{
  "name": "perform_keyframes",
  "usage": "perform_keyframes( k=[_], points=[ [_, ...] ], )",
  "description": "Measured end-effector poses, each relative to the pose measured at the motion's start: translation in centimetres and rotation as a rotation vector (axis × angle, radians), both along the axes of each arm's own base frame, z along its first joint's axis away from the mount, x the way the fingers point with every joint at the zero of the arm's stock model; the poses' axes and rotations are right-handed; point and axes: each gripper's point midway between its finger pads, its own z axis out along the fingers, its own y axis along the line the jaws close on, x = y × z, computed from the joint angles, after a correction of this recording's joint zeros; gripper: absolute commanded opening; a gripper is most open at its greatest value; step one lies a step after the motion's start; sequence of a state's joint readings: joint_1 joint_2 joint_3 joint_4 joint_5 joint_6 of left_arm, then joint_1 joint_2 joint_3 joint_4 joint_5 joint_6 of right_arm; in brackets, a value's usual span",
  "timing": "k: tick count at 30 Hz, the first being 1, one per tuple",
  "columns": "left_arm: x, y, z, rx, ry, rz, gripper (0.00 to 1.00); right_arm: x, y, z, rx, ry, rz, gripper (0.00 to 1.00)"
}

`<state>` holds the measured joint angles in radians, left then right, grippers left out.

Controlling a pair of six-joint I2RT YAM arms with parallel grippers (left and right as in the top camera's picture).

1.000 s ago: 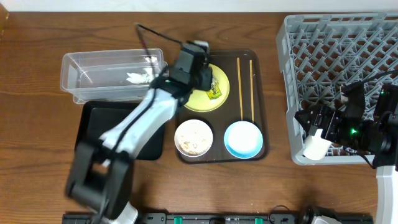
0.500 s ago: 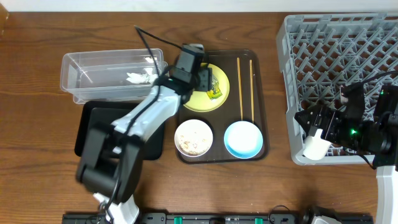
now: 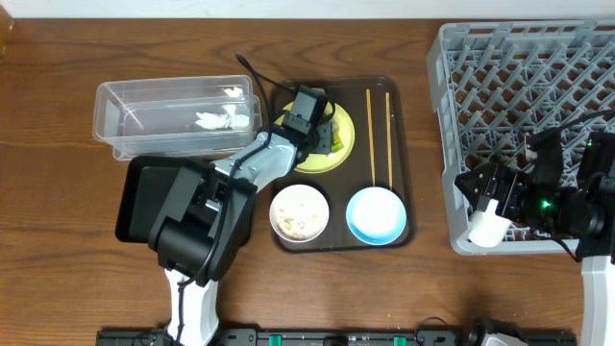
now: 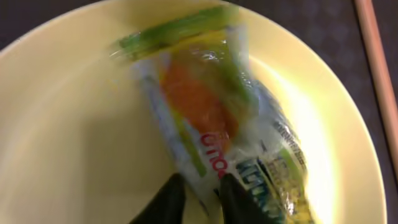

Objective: Sort waste into correct bins and load items into the dishwasher rack
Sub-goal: 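Grasp the snack wrapper and tissue on the yellow plate with left gripper, then drop the wrapper and tissue into the clear plastic bin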

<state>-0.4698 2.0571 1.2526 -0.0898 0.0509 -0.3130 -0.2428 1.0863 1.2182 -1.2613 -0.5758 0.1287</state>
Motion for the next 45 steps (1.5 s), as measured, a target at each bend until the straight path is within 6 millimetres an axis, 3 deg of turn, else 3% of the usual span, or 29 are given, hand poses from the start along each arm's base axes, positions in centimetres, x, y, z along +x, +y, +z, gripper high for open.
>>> perform_keyframes(
  k=[6, 8, 11, 13, 16, 17, 18, 19, 20, 25, 33, 35, 36, 41, 42, 45],
  points=[
    [-0.8, 0.3, 0.5, 0.006, 0.027, -0.003, 0.06, -0.1, 0.0, 0.0, 0.001, 0.003, 0.0, 0.94],
    [-1.1, 0.4, 1.6, 0.002, 0.02, -0.003, 0.06, -0.1, 0.0, 0.0, 0.0, 0.002, 0.0, 0.94],
    [-1.0, 0.6, 5.0, -0.016, -0.034, 0.002, 0.06, -0.1, 0.0, 0.0, 0.001, 0.003, 0.0, 0.94],
    [-0.7, 0.5, 8.3, -0.044, -0.099, 0.006, 0.06, -0.1, 0.0, 0.0, 0.001, 0.004, 0.0, 0.94],
    [-0.9, 0.8, 11.1, -0.058, -0.145, 0.012, 0.06, -0.1, 0.0, 0.0, 0.001, 0.004, 0.0, 0.93],
    [-1.0, 0.9, 11.4, -0.056, -0.148, 0.015, 0.17, -0.1, 0.0, -0.1, 0.001, 0.005, 0.0, 0.93],
    [-1.0, 1.0, 11.5, -0.052, -0.151, 0.012, 0.51, -0.1, 0.0, -0.1, 0.002, 0.006, 0.0, 0.93],
    [-0.9, 0.8, 11.3, -0.054, -0.151, 0.01, 0.65, -0.1, 0.0, -0.1, 0.002, 0.006, 0.0, 0.93],
    [-0.8, 0.7, 11.0, -0.058, -0.151, 0.012, 0.71, -0.1, 0.0, -0.1, 0.001, 0.006, 0.0, 0.93],
    [0.3, -1.2, 8.3, -0.073, -0.152, -0.012, 0.75, -0.2, 0.0, -0.1, 0.002, 0.009, 0.0, 0.93],
    [-0.1, -1.9, 0.6, -0.018, -0.045, -0.035, 0.74, -0.5, 0.1, -0.2, 0.006, 0.023, 0.0, 0.94],
    [0.3, -2.1, 0.7, -0.023, -0.059, -0.033, 0.69, -0.5, 0.1, -0.2, 0.006, 0.026, 0.0, 0.93],
    [0.2, -2.0, 0.6, -0.022, -0.056, -0.033, 0.63, -0.5, 0.1, -0.3, 0.007, 0.027, 0.0, 0.93],
    [0.1, -1.7, 0.2, -0.008, -0.043, -0.024, 0.11, -0.5, 0.1, -0.3, 0.007, 0.027, 0.0, 0.93],
    [-0.1, -1.6, 0.1, -0.003, -0.038, -0.028, 0.06, -0.5, 0.1, -0.3, 0.007, 0.027, 0.0, 0.93],
    [-0.4, -1.5, 0.0, 0.001, -0.022, -0.025, 0.06, -0.6, 0.1, -0.3, 0.007, 0.028, 0.0, 0.93]
  ],
)
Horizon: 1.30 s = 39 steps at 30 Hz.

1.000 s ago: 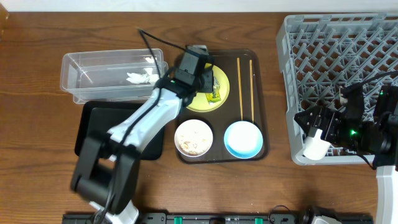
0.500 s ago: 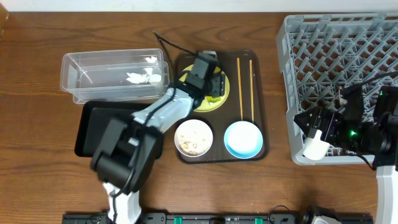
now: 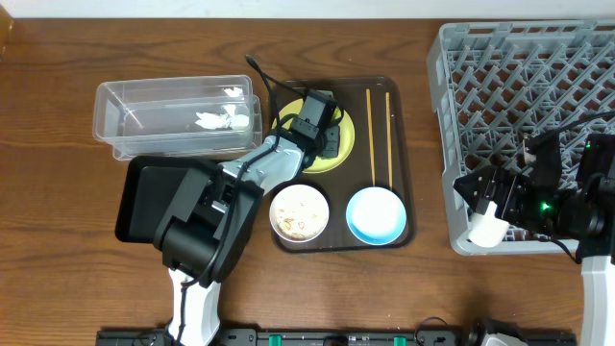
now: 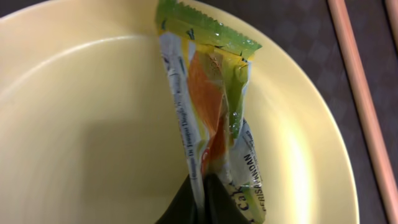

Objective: Sort waste into correct bins and load items into the dishwasher rack
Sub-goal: 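Drop the wrapper and tissue into the clear plastic bin, then grasp the rim of the pink rice bowl with the left gripper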

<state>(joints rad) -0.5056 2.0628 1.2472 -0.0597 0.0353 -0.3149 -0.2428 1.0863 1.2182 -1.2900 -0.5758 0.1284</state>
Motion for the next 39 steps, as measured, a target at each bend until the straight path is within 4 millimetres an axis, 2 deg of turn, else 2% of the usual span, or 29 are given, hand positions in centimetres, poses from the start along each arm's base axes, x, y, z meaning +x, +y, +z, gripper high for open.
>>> perform_keyframes(
  k=[5, 8, 10, 12, 14, 15, 17, 19, 21, 24, 26, 28, 30, 32, 36, 39],
  points=[
    [-1.1, 0.9, 1.6, 0.007, 0.03, 0.002, 0.06, 0.0, 0.0, 0.0, 0.0, 0.001, 0.0, 0.93],
    [-0.9, 2.2, 6.3, -0.023, -0.028, 0.027, 0.06, -0.1, 0.0, 0.0, 0.001, 0.003, 0.0, 0.93],
    [-0.4, 3.8, 10.8, -0.053, -0.104, 0.055, 0.06, 0.0, 0.0, 0.0, 0.001, 0.002, 0.0, 0.93],
    [-0.1, 6.4, 15.2, -0.057, -0.187, 0.105, 0.06, -0.1, 0.0, 0.0, 0.001, 0.003, 0.0, 0.93],
    [0.3, 9.5, 17.8, -0.027, -0.24, 0.175, 0.06, -0.1, 0.0, 0.0, 0.001, 0.003, 0.0, 0.93],
    [0.5, 11.0, 18.3, -0.007, -0.255, 0.205, 0.06, -0.1, 0.0, 0.0, 0.001, 0.003, 0.0, 0.93],
    [1.1, 14.0, 18.1, 0.038, -0.256, 0.269, 0.06, -0.1, 0.0, 0.0, 0.001, 0.003, 0.0, 0.93],
    [1.8, 16.6, 16.3, 0.08, -0.219, 0.318, 0.13, -0.1, 0.0, 0.0, 0.001, 0.003, 0.0, 0.93],
    [2.2, 18.8, 14.1, 0.12, -0.173, 0.353, 0.59, -0.1, 0.0, 0.0, 0.001, 0.003, 0.0, 0.93],
    [2.4, 20.7, 10.9, 0.151, -0.099, 0.376, 0.66, -0.1, 0.0, 0.0, 0.001, 0.004, 0.0, 0.93],
    [1.9, 21.0, 10.1, 0.161, -0.066, 0.368, 0.68, -0.1, 0.0, -0.1, 0.002, 0.007, 0.0, 0.93],
    [1.4, 20.7, 10.5, 0.155, -0.061, 0.352, 0.68, -0.2, 0.0, -0.1, 0.003, 0.009, 0.0, 0.93],
    [0.6, 20.1, 11.9, 0.135, -0.064, 0.325, 0.68, -0.2, 0.0, -0.1, 0.002, 0.009, 0.0, 0.93],
    [-0.8, 19.0, 14.2, 0.092, -0.074, 0.287, 0.68, -0.1, 0.0, 0.0, 0.001, 0.004, 0.0, 0.93],
    [-5.4, 15.8, 19.2, 0.001, -0.083, 0.175, 0.58, 0.4, -0.1, 0.2, -0.005, -0.021, 0.0, 0.93],
    [-10.1, 12.9, 20.9, -0.027, -0.027, 0.065, 0.52, 0.7, -0.2, 0.3, -0.009, -0.035, 0.001, 0.94]
  ],
)
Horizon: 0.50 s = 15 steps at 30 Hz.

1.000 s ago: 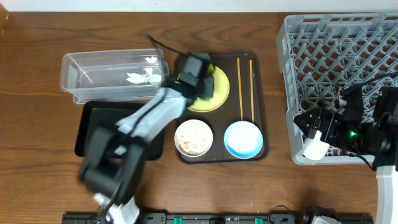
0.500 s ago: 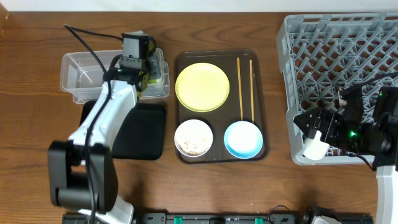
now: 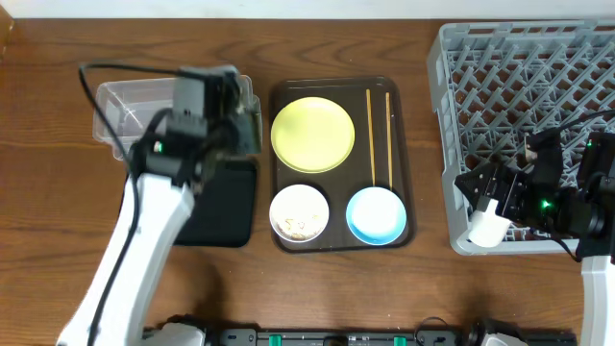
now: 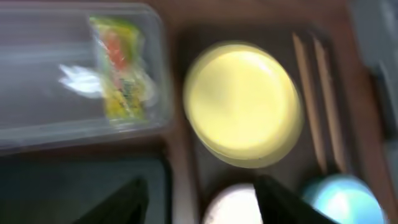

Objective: Sort waste into correct bins and load items into the dishwasher rack
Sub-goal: 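Grasp the rim of the pink rice bowl with the left gripper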

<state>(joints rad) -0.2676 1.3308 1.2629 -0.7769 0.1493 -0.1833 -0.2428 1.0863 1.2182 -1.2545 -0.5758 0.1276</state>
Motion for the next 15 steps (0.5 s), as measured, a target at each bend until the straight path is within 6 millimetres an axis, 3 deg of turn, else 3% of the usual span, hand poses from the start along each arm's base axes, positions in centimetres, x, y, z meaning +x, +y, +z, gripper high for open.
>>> perform_keyframes(
  k=[3, 5, 10, 15],
  points=[
    [-4.2, -2.6, -0.6, 0.012, 0.098, -0.099, 0.51, 0.2, -0.1, 0.1, -0.003, -0.012, 0.0, 0.95],
    [-6.0, -4.1, -1.4, 0.032, 0.151, -0.143, 0.51, 0.5, -0.1, 0.2, -0.006, -0.023, 0.0, 0.95],
    [-7.9, -6.7, -4.6, 0.105, 0.225, -0.166, 0.52, 0.6, -0.1, 0.3, -0.007, -0.029, 0.0, 0.95],
    [-8.4, -8.5, -8.8, 0.172, 0.319, -0.154, 0.51, 0.6, -0.1, 0.3, -0.007, -0.029, 0.0, 0.94]
  ],
)
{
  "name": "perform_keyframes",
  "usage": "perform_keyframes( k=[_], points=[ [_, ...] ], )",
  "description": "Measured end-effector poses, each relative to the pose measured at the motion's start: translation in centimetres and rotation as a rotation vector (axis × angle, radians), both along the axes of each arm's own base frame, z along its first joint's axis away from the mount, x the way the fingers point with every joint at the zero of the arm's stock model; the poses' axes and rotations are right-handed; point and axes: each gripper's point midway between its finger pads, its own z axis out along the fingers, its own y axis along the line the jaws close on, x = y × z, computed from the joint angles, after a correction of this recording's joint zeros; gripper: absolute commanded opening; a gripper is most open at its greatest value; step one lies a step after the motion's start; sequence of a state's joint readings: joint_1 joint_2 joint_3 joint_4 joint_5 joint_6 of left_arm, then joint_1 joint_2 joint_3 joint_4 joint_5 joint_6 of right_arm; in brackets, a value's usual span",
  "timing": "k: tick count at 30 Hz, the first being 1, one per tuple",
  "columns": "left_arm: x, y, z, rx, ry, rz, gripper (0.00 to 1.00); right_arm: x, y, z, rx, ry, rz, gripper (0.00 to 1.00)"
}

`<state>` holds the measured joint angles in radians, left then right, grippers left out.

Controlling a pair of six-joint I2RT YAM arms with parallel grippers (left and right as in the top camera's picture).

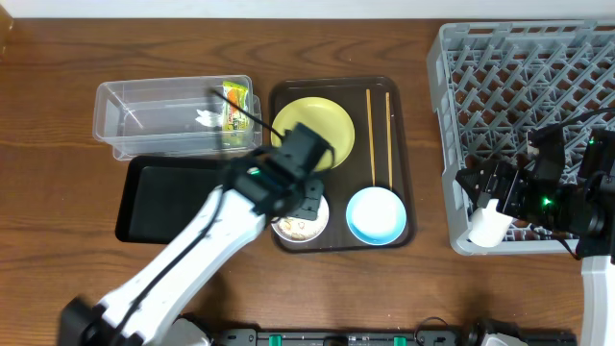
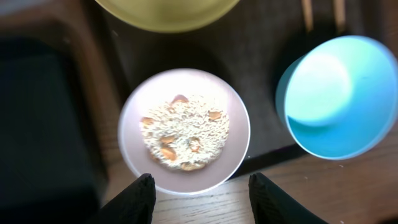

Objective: Sort waste into correct bins and load items into the dishwasher rack
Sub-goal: 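Grasp the rim of the pink rice bowl with the left gripper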

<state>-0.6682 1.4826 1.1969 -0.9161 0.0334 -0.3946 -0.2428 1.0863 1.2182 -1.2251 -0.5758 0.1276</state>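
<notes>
A white bowl of rice scraps [image 2: 185,130] sits at the front left of the brown tray [image 1: 404,96]. My left gripper [image 2: 205,199] hangs open over the bowl's near rim, nothing between its fingers; the overhead view shows the left gripper [image 1: 306,204] there too. A blue bowl [image 1: 377,214] stands beside it, a bare yellow plate [image 1: 312,135] behind. Two chopsticks [image 1: 379,135] lie on the tray's right side. The green-orange wrapper [image 1: 233,104] lies in the clear bin [image 1: 125,96]. My right gripper [image 1: 485,204] sits at the dish rack's [image 1: 528,86] front corner, apparently shut on a white cup [image 1: 485,228].
A black bin [image 1: 154,197] lies left of the tray, below the clear bin, which also holds white tissue [image 1: 205,117]. The rack fills the right side of the table. Bare wood runs along the front edge.
My left gripper, still open, has moved from over the clear bin to over the rice bowl on the tray. The wrapper stays in the clear bin. The right arm has not moved.
My left gripper was shut on the wrapper lying on the yellow plate. Then the wrapper hung from the fingers above the plate. Later it lay in the clear bin with the gripper open above it. Now the gripper is over the rice bowl.
</notes>
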Motion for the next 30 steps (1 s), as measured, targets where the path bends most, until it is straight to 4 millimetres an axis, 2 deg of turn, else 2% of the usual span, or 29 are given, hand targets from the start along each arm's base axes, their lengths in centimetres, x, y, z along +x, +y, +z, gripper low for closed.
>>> perform_keyframes(
  k=[7, 17, 24, 30],
  points=[
    [-0.8, -2.2, -4.8, 0.075, 0.094, -0.008, 0.48, 0.0, 0.0, 0.0, 0.0, 0.001, 0.0, 0.95],
    [-1.8, -4.1, -8.6, 0.111, 0.16, -0.025, 0.44, -0.1, 0.0, -0.1, -0.002, 0.006, -0.002, 0.95],
    [-1.7, -5.0, -9.2, 0.092, 0.159, -0.028, 0.22, -0.1, -0.1, -0.1, -0.003, 0.006, -0.002, 0.95],
    [-1.7, -5.0, -9.2, 0.094, 0.159, -0.029, 0.21, -0.1, -0.1, -0.1, -0.005, 0.006, -0.003, 0.95]
  ],
)
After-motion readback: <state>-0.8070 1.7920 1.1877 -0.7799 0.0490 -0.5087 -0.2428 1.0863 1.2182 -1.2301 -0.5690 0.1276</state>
